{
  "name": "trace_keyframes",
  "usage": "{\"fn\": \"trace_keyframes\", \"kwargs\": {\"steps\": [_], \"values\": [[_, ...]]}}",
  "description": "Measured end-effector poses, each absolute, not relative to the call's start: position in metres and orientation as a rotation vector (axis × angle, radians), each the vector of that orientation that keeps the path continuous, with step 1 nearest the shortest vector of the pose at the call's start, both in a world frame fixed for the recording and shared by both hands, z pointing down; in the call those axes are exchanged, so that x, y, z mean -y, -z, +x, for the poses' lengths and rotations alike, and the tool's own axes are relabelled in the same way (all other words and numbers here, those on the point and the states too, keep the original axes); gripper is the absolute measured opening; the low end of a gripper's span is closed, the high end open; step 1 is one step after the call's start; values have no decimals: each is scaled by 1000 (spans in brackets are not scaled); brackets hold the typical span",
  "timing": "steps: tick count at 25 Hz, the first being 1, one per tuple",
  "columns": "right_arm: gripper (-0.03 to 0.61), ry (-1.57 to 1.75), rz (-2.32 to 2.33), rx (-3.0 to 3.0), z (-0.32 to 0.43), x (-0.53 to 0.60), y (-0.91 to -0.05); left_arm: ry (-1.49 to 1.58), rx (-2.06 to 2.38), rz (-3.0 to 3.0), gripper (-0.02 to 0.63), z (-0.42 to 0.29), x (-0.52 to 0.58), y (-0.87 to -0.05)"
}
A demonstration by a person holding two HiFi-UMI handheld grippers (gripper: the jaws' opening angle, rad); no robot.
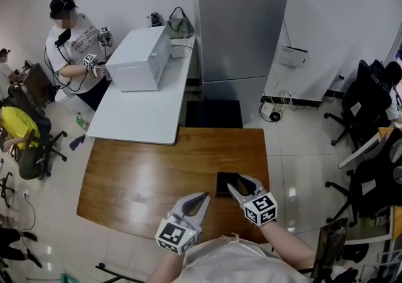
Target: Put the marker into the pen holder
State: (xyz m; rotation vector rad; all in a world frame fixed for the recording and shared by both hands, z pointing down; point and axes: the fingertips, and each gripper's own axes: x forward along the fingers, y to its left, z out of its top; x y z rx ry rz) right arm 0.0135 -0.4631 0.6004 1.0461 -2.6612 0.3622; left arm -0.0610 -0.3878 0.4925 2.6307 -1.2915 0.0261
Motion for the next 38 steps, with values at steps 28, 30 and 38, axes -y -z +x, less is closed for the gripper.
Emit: {"fn": "trace_keyframes", "kwargs": {"steps": [28,30,38], "values": [[2,-127,1149,2831,14,357,-483,81,1147,2704,17,-64,352,-473],[2,-176,1184,2807,13,345,-495,67,1114,2706,17,-68,344,-479],[2,-261,1233,2758,8,296,-526,23,1096,2703,17,-83,309,-507]]}}
